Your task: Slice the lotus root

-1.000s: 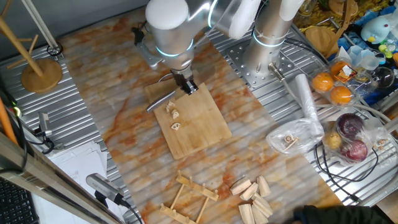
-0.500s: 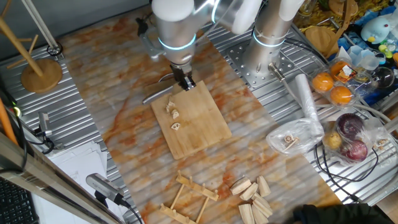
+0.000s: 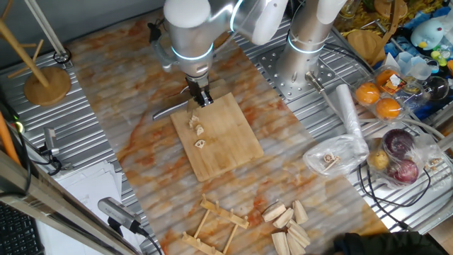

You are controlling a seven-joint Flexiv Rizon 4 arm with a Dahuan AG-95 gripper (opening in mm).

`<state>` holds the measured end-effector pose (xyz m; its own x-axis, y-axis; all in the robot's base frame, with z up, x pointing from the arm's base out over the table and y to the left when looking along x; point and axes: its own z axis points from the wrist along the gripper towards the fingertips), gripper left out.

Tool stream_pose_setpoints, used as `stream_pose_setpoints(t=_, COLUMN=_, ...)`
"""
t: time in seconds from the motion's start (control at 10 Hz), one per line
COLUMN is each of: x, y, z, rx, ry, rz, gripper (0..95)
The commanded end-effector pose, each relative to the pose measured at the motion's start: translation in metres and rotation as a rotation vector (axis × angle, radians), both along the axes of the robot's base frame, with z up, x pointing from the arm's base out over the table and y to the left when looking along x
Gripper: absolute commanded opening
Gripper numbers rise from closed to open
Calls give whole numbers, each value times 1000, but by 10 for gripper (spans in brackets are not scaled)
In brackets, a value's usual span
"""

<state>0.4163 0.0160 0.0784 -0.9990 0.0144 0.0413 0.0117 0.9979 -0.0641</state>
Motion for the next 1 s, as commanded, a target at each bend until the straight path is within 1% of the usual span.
stream_pose_setpoints(t=0.1, x=4, y=0, z=3, rx=3, ry=7, rz=-5, gripper=0)
stream_pose_setpoints(t=0.2, x=7, y=0, z=1, rx=3, ry=4, rz=-6, gripper=0)
stream_pose_setpoints(t=0.5, x=9, y=-1, z=-5, rx=4, ry=0, rz=-7, gripper=0)
stream_pose_setpoints(t=1.0, x=12, y=-1, z=-9, rx=5, ry=-6, rz=-19, gripper=0)
